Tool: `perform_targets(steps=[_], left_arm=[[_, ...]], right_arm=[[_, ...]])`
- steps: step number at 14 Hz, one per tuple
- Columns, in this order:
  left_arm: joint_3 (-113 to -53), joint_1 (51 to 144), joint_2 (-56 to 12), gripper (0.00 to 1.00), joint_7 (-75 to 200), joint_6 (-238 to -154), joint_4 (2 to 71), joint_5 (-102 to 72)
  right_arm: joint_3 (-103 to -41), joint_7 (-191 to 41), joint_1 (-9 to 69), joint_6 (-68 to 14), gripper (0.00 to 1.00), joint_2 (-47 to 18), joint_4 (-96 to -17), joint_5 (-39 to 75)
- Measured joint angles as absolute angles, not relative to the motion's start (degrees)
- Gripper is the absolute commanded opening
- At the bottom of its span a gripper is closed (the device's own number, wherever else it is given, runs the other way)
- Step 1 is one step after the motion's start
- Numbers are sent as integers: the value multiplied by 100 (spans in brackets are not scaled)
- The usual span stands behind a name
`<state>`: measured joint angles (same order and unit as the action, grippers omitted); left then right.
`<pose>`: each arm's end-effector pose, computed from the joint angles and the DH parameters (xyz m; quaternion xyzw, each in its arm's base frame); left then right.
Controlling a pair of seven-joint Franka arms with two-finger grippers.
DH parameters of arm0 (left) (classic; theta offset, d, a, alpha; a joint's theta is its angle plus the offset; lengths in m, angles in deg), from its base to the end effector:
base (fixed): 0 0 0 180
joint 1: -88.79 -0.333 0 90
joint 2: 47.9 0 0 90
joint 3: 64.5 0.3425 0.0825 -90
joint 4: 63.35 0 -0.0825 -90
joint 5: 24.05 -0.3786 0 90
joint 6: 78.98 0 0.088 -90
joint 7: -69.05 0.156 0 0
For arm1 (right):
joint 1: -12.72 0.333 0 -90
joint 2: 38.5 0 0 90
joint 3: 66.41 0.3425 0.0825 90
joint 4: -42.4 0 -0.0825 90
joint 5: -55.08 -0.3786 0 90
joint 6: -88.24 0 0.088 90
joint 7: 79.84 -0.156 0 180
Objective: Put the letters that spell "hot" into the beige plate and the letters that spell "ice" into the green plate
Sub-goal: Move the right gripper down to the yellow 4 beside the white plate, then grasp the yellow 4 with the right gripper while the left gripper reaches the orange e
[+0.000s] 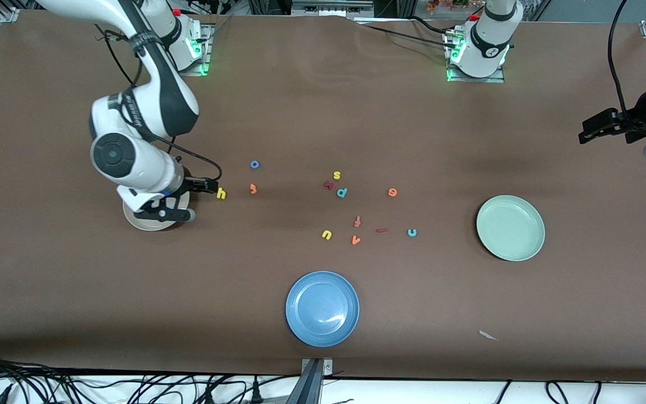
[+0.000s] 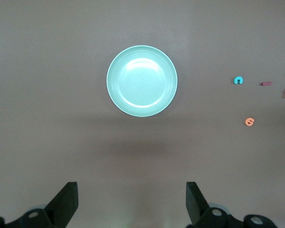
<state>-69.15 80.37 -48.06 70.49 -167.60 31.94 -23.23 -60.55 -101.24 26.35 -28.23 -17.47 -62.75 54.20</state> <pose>0.5347 0.0329 0.5591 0.9982 0.0205 -0.0564 0.0096 0.5799 0.2038 0.2987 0.9959 -0.0224 -0.0872 0.0057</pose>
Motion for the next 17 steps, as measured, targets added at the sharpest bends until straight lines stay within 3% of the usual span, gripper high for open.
perform_targets(steps=[5,10,13,16,17], left_arm=[[-7000,8058,-4732,100,7049,-16872,3209,-2323],[-7204,8214,-4133,100,7029,-17414,3245,-2320],[-7230,8468,-3739,100,6790,-17842,3254,-2320],[-7240,8733,-3392,100,6434,-18305,3270,-2320],[-7245,8831,-3266,100,6286,-18480,3278,-2320]], right_arm=[[-6056,-10124,2689,-3617,98,-1539,-6850,5420],[-6056,-10124,2728,-4303,91,-1131,-7173,5421],[-6055,-10164,2788,-4480,79,-1043,-7202,5420],[-6055,-10219,2810,-4581,76,-1031,-7253,5420],[-6056,-10239,2810,-4635,65,-1007,-7270,5420]])
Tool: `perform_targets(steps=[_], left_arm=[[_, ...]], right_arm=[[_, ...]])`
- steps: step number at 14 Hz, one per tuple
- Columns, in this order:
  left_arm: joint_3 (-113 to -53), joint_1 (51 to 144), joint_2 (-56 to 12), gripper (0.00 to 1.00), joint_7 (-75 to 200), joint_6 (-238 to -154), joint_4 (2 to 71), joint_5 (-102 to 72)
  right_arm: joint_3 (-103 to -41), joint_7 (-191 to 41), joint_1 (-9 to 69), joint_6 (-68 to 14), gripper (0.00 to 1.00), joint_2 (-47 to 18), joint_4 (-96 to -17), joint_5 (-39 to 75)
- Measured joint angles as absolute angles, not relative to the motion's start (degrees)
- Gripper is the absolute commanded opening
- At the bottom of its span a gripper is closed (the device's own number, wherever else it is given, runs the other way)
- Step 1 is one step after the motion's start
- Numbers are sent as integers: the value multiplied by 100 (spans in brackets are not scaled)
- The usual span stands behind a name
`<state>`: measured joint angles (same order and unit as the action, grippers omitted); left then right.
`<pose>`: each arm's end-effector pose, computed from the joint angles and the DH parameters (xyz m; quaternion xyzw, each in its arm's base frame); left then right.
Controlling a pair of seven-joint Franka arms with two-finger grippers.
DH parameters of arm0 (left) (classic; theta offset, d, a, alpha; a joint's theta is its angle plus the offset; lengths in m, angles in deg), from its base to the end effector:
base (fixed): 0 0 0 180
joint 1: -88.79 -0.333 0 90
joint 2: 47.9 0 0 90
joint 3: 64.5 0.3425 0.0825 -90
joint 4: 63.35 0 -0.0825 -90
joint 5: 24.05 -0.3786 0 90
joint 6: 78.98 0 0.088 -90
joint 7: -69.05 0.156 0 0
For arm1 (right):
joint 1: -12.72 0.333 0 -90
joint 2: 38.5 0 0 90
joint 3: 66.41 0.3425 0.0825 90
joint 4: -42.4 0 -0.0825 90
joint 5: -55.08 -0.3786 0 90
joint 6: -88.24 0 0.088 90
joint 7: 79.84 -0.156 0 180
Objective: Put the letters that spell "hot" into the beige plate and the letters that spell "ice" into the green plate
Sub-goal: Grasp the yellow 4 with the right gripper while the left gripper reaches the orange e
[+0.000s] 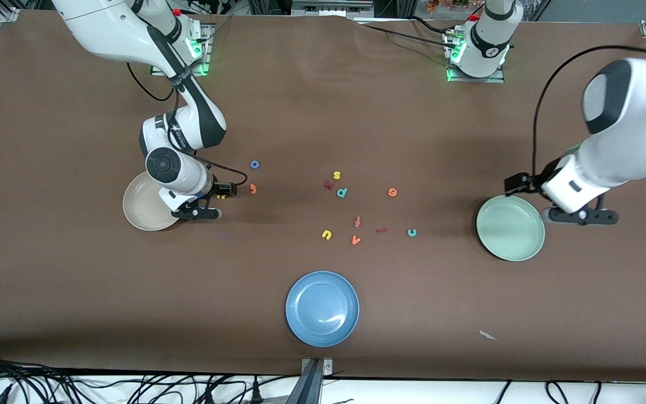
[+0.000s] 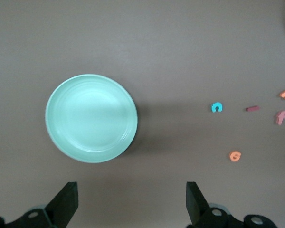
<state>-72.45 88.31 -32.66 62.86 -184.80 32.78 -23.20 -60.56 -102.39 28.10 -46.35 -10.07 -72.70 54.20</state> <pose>0.6198 -0.0770 0.4184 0.9985 -0.0072 -0.0498 0.0195 0.5496 0.2149 0.1732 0.9964 -0.0215 -0.0823 0.0011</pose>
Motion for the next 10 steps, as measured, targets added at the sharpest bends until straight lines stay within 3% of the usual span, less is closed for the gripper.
perform_targets(steps=[3,5,6,8,10], left_arm=[[-7257,9203,-2919,100,5709,-19171,3418,-2320],[-7273,9463,-2813,100,5233,-19654,3680,-2320],[-7287,9580,-2800,100,4998,-19904,3851,-2320],[-7370,9774,-2799,100,4549,-20373,4195,-2320],[-7513,9917,-2799,100,4163,-20912,4559,-2320]], right_arm=[[-6056,-10253,2810,-4743,61,-901,-7283,5420],[-6056,-10254,2819,-4758,53,-848,-7288,5420],[-6056,-10255,2827,-4764,46,-824,-7288,5420],[-6056,-10258,2845,-4776,18,-801,-7288,5420],[-6056,-10258,2848,-4784,5,-805,-7287,5420]])
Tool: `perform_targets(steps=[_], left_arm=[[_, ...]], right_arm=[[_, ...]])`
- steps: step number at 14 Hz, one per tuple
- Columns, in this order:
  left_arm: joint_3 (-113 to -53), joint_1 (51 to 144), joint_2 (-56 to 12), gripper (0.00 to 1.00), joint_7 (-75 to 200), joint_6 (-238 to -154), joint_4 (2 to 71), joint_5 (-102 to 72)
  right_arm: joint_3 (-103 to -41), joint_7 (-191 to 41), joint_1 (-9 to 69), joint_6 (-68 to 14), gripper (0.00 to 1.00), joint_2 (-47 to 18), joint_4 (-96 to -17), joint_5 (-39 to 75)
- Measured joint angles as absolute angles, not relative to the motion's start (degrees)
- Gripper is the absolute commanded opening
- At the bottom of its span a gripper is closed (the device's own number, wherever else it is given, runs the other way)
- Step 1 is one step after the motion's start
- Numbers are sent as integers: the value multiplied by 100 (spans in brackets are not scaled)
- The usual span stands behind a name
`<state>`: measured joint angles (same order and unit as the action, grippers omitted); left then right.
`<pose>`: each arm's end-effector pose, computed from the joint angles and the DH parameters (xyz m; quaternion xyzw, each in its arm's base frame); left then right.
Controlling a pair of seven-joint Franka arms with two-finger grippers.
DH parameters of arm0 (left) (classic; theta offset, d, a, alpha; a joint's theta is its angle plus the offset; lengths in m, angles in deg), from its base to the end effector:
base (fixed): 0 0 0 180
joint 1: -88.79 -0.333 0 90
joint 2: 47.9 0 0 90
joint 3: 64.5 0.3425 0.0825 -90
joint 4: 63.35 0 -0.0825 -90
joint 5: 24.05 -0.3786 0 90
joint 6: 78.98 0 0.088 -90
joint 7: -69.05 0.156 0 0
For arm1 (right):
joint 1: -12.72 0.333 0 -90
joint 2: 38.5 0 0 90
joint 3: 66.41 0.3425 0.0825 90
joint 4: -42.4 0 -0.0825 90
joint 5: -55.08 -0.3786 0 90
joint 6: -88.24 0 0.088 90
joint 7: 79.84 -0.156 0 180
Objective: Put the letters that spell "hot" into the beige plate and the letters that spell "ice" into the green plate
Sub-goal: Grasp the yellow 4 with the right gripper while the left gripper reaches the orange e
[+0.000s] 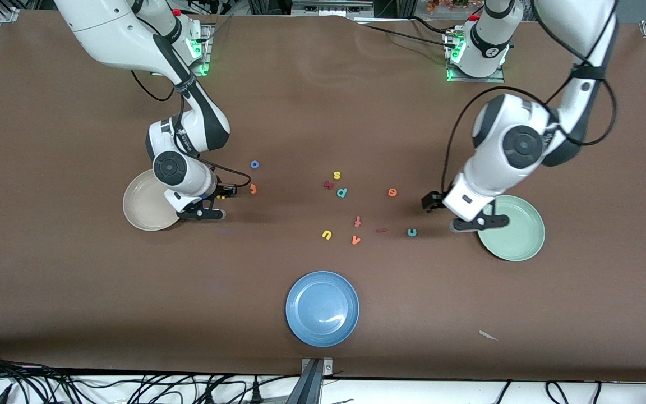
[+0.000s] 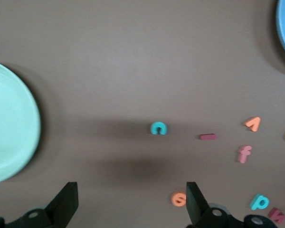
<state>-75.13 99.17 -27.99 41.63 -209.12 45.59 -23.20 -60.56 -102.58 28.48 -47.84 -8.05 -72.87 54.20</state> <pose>0.5919 -0.2230 0.3033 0.9970 0.0664 -0.0024 0.0396 0.5453 0.2179 0.1532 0.9959 -0.0206 -0.0884 0.0024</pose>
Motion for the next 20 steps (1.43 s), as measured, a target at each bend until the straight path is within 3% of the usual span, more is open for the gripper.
perform_targets(steps=[4,8,12,16,20], left_arm=[[-7633,10164,-2760,100,3751,-21713,5189,-2320],[-7637,10444,-2426,100,3331,-22053,5292,-2563],[-7641,10673,-1934,98,2730,-22388,5306,-3083],[-7641,10748,-1739,93,2659,-22419,5301,-3098],[-7641,10814,-1703,83,2540,-22418,5302,-3098]], right_arm=[[-6056,-10495,2853,-4784,0,-817,-7284,5420],[-6056,-10817,2856,-4700,0,-930,-7172,5420],[-6153,-10869,2859,-3472,0,-1489,-6745,5498],[-6950,-9888,2847,-2855,0,-1776,-6620,5726],[-7756,-8501,2752,-3113,0,-1490,-6908,5729]])
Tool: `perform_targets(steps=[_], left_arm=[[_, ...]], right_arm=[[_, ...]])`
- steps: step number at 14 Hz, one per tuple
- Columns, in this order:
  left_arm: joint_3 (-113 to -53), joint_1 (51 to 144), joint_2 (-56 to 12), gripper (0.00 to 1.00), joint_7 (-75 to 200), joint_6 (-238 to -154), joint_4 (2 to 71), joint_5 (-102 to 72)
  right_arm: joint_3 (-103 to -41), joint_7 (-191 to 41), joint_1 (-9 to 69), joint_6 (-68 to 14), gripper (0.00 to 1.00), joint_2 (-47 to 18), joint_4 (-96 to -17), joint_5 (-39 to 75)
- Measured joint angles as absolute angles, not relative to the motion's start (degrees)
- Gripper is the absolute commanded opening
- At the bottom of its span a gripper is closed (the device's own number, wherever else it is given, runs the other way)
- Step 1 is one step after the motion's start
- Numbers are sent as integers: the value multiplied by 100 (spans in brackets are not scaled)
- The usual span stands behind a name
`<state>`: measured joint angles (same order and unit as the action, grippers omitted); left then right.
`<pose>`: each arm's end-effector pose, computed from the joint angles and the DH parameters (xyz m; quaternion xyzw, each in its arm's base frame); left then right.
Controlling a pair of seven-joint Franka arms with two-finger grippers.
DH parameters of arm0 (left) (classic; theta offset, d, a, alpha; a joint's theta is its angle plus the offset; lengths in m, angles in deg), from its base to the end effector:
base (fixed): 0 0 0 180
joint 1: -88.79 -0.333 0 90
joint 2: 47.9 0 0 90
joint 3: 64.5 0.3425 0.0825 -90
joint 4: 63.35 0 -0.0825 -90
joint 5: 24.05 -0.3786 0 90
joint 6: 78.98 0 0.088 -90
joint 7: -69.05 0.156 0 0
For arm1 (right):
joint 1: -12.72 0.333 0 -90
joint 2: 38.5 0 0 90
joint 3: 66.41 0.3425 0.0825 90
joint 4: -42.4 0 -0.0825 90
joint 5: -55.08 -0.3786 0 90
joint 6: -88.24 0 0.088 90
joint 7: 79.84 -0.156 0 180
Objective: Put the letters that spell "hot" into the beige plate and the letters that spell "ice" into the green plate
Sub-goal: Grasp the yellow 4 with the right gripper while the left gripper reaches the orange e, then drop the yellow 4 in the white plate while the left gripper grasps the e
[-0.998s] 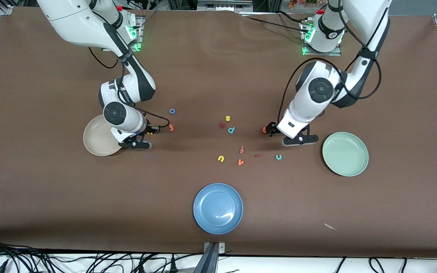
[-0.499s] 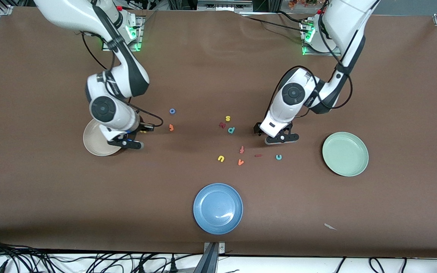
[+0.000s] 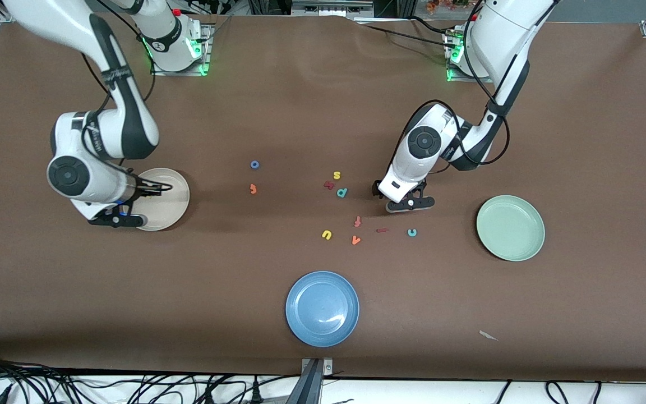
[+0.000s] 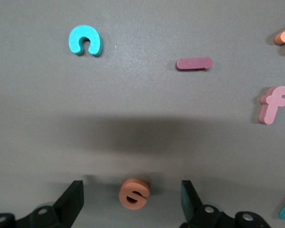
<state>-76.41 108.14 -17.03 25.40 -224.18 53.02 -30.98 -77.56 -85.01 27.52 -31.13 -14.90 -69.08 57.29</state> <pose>0.5178 -0.3133 0.1585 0.9972 0.0717 -0.0197 0.0092 0.5807 0.0351 0.2347 0.9896 0.0012 -0.1285 0.0649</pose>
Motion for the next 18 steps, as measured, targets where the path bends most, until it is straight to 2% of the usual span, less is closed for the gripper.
perform_targets(steps=[1,2,4,6,7,12,18], left_arm=[[-7641,10847,-1677,81,2510,-22417,5302,-3098],[-7642,10880,-1647,78,2484,-22417,5302,-3098],[-7642,10914,-1610,74,2452,-22417,5302,-3098],[-7639,10914,-1600,67,2449,-22417,5300,-3098],[-7639,10914,-1600,65,2449,-22417,5298,-3098],[-7632,10914,-1599,53,2447,-22417,5289,-3098],[-7632,10914,-1601,42,2446,-22407,5282,-3098]], right_arm=[[-7808,-8353,2732,-3350,1,-1375,-7025,5729],[-7816,-8311,2729,-3531,7,-1285,-7106,5729],[-7812,-8302,2764,-3696,79,-1178,-7164,5729],[-7811,-8302,2792,-3723,96,-1185,-7160,5729],[-7811,-8302,2793,-3730,98,-1204,-7152,5729],[-7758,-8311,2850,-3721,99,-1469,-6985,5728],[-7232,-9178,2894,-3025,99,-1733,-6479,5725]])
